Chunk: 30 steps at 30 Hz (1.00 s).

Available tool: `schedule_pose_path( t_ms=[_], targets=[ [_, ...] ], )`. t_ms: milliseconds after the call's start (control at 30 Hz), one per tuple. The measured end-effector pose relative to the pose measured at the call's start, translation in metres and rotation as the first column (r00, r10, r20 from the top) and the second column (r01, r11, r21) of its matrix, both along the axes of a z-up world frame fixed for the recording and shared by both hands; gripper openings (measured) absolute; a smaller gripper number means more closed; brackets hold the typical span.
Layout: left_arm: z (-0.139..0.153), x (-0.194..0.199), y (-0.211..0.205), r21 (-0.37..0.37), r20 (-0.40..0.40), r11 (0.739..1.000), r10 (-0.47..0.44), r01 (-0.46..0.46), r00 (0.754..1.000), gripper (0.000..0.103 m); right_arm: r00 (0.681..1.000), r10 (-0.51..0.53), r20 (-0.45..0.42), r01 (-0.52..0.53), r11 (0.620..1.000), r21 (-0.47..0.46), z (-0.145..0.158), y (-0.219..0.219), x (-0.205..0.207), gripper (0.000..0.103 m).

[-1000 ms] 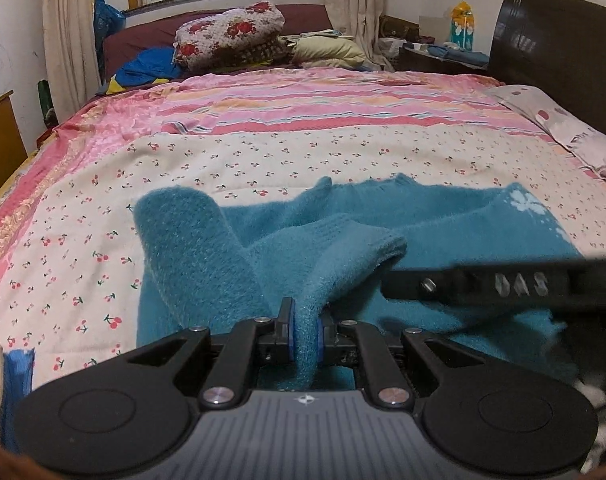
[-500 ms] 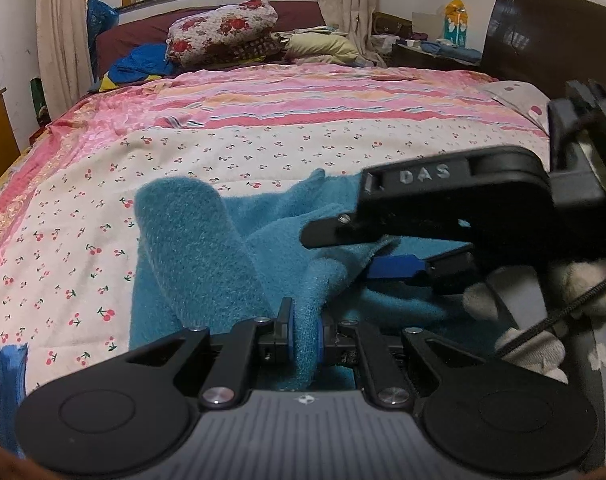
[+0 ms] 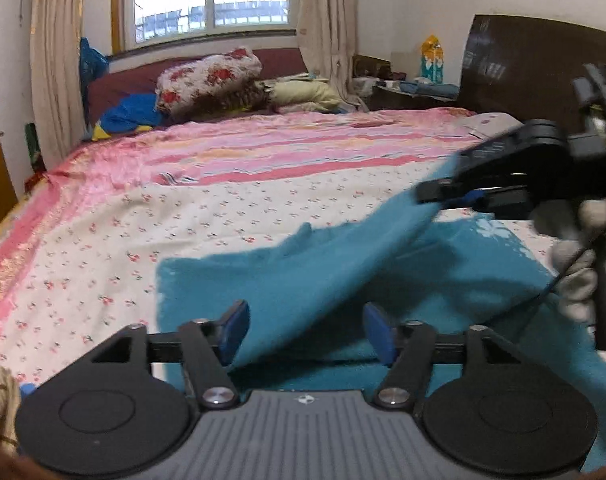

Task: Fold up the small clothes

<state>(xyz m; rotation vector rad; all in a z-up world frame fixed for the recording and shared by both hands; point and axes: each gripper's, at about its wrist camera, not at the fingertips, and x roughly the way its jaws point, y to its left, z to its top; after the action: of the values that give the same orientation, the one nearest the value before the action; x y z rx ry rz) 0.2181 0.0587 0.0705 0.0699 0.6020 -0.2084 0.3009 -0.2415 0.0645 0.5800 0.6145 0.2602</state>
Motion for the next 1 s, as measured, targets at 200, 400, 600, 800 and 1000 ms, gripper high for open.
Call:
schedule_pose_path(
  t_ms=[200,400,600,800,1000],
  targets=[
    [-0.028,0.027,0.011,-0.004,-0.086,0.996,0.092,-0.093,0.992,0.072,0.996,0.008,-0.093,-0.019,0.992,-0.121,-0.036,-0.006,-0.018,0.014],
    [-0.045,0.029,0.015,0.046,-0.124,0.995,0.097,-0.091,0.988,0.071,0.99,0.008,-0.143,-0.029,0.989,-0.142,-0.055,-0.002,-0.025,0.019],
    [-0.036,0.022,0.024,0.0,-0.092,0.993,0.114,-0.115,0.989,0.071,0.995,-0.036,-0.092,0.015,0.975,-0.22,-0.041,-0.009,-0.041,0.03],
    [-0.04,0.026,0.032,0.001,-0.115,0.987,0.161,-0.162,0.98,0.071,0.991,-0.099,-0.095,0.082,0.983,-0.166,-0.04,-0.018,-0.036,0.036],
    [-0.041,0.023,0.035,0.041,-0.121,0.985,0.173,-0.169,0.977,0.071,0.984,-0.125,-0.124,0.089,0.961,-0.261,-0.045,-0.02,-0.031,0.022]
  ],
)
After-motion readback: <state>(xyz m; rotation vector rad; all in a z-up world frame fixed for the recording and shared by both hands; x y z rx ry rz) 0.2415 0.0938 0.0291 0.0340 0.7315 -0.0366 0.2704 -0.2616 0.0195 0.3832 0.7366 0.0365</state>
